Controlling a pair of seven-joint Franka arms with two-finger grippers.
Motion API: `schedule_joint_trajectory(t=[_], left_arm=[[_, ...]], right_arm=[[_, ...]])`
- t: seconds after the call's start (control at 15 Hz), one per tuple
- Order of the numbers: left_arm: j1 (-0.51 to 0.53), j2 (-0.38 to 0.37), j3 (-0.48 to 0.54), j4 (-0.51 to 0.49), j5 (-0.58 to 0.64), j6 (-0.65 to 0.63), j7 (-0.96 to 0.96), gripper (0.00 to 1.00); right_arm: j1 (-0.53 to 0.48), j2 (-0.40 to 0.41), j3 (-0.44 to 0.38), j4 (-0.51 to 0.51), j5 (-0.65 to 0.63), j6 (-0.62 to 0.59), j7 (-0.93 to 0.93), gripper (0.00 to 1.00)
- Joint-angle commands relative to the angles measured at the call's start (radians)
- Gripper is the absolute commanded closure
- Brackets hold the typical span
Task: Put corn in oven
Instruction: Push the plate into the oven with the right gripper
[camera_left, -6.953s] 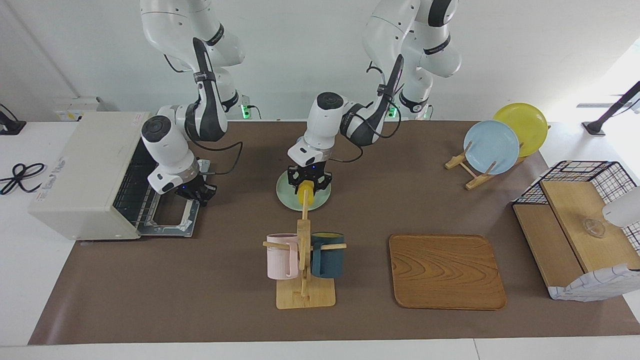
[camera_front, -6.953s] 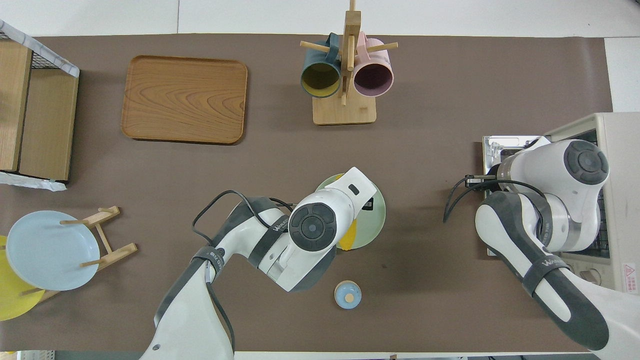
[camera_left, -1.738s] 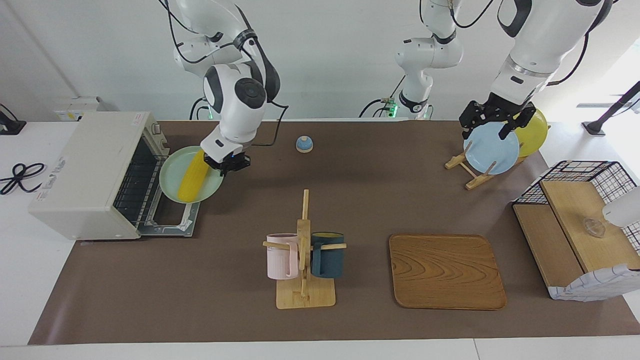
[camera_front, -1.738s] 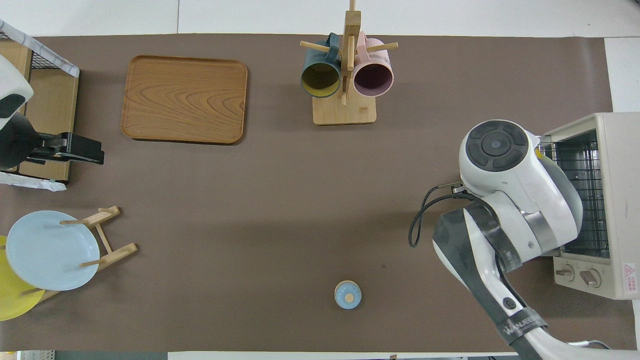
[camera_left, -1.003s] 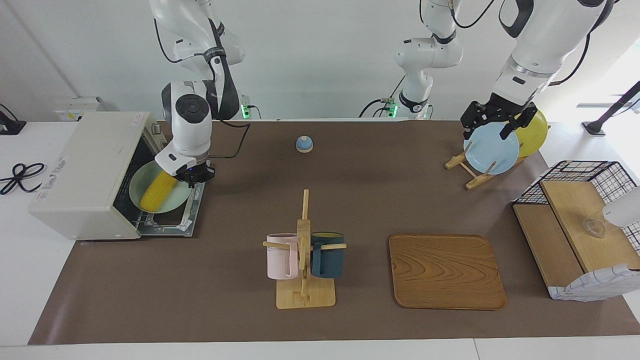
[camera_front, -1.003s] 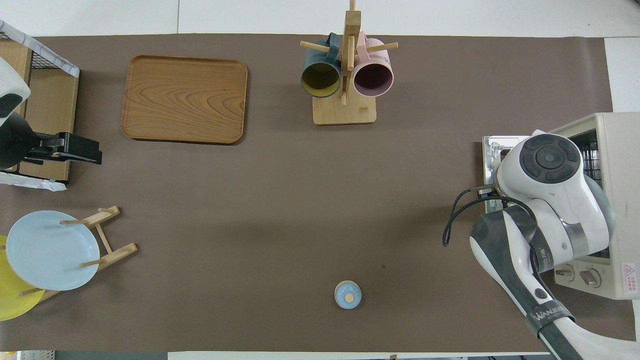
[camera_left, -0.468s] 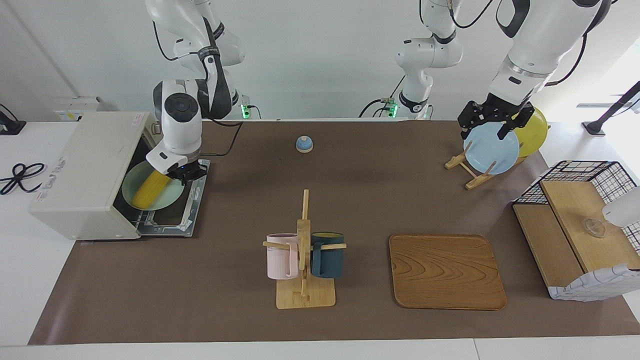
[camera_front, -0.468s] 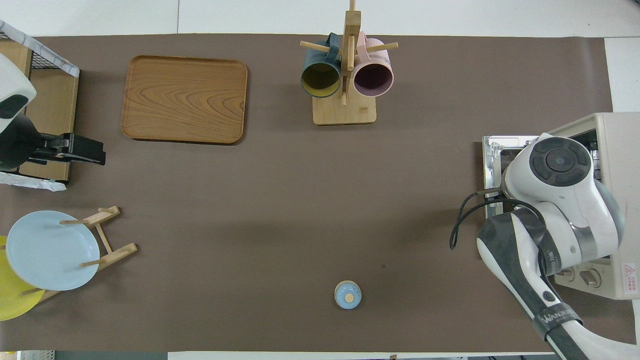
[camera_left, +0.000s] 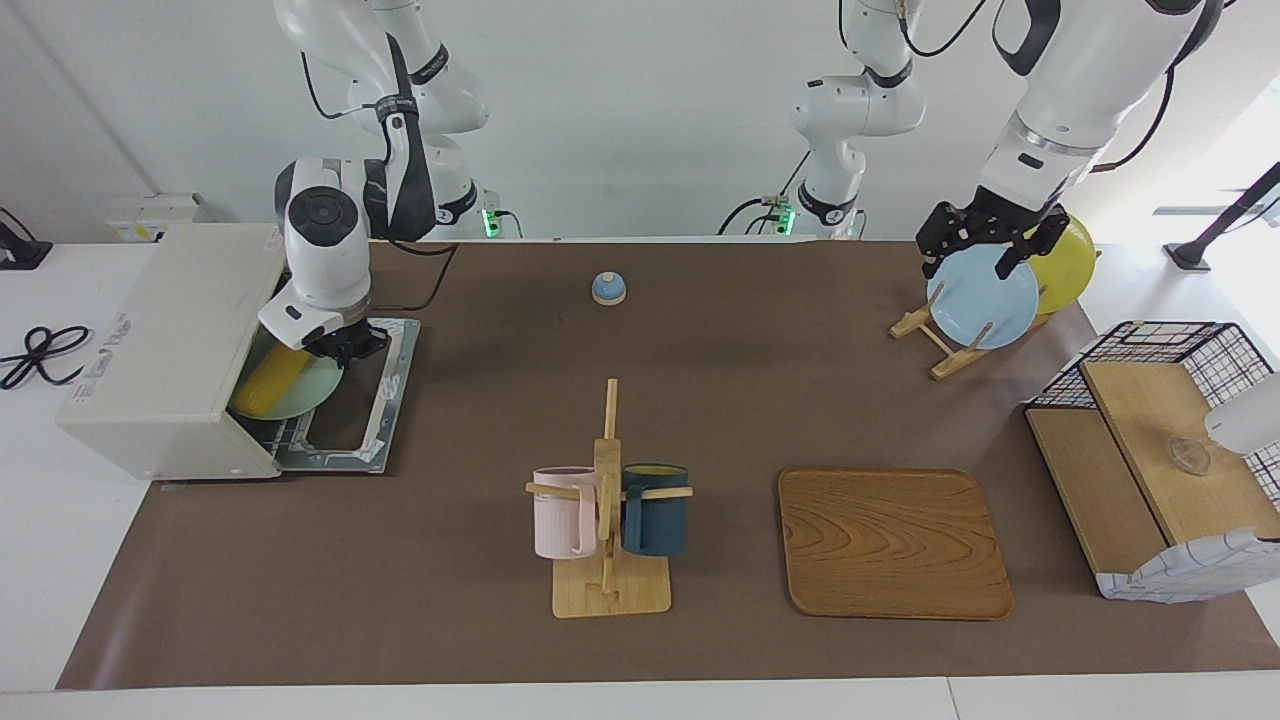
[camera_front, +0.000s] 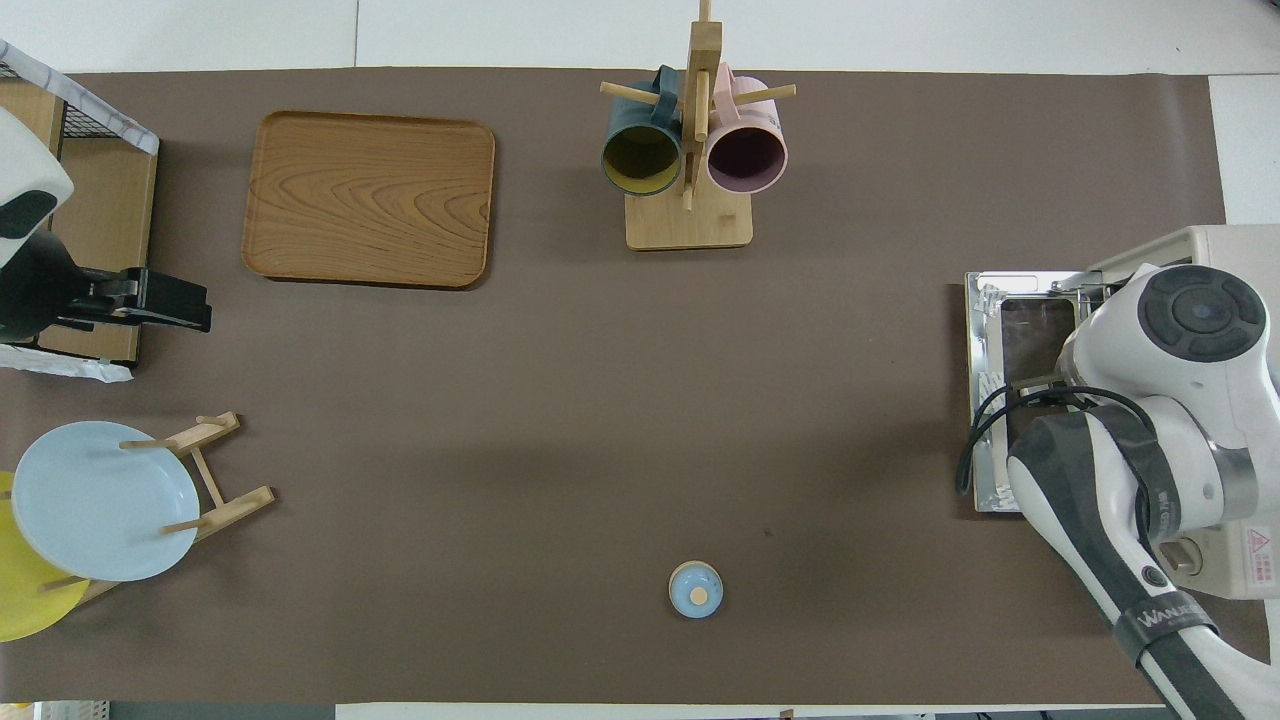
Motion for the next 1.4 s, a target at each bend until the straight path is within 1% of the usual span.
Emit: schedule_joint_trajectory(t=[0.0, 0.2, 0.27, 0.33, 0.4, 0.47, 0.53, 0.8, 1.0, 1.14, 1.2, 1.34], left_arm=[[0.021, -0.013, -0.016, -0.008, 0.013, -0.038, 0.001, 0.0], [0.022, -0.013, -0.016, -0.008, 0.013, -0.034, 0.003, 0.0], [0.022, -0.013, -0.016, -0.008, 0.013, -0.032, 0.003, 0.0], [0.024, -0.013, -0.016, -0.01, 0.013, -0.032, 0.003, 0.0], [0.024, -0.013, -0.016, -0.008, 0.013, -0.029, 0.002, 0.0], [0.022, -0.013, -0.016, -0.008, 0.013, -0.029, 0.0, 0.0], [0.021, -0.013, -0.016, -0.008, 0.013, -0.029, 0.0, 0.0], [0.024, -0.013, -0.012, -0.008, 0.013, -0.035, -0.002, 0.0], [0.024, -0.013, -0.012, -0.008, 0.013, -0.037, -0.002, 0.0], [0.024, -0.013, -0.012, -0.008, 0.013, -0.037, -0.002, 0.0], [0.024, -0.013, -0.012, -0.008, 0.013, -0.037, -0.002, 0.0], [0.024, -0.013, -0.012, -0.008, 0.013, -0.037, -0.002, 0.0]], right_arm=[[-0.037, -0.014, 0.008, -0.022, -0.012, 0.001, -0.045, 1.0], [-0.057, -0.016, 0.009, -0.024, -0.012, -0.007, -0.055, 1.0], [-0.058, -0.016, 0.009, -0.024, -0.012, -0.006, -0.051, 0.89], [-0.057, -0.016, 0.009, -0.024, -0.01, -0.006, -0.047, 0.65], [-0.057, -0.016, 0.011, -0.024, -0.009, -0.004, -0.045, 0.51], [-0.055, -0.016, 0.011, -0.022, -0.003, -0.004, -0.045, 0.41], [-0.055, -0.014, 0.011, -0.021, 0.001, -0.003, -0.045, 0.39], [-0.051, -0.01, 0.011, -0.013, 0.004, 0.001, -0.044, 0.39], [-0.048, -0.004, 0.011, 0.002, 0.033, -0.001, -0.045, 0.4], [-0.046, -0.002, 0.014, 0.008, 0.034, -0.001, -0.045, 0.43], [-0.046, 0.001, 0.017, 0.021, 0.04, -0.004, -0.045, 0.47], [-0.034, 0.015, 0.02, 0.056, 0.062, -0.015, -0.044, 0.6]])
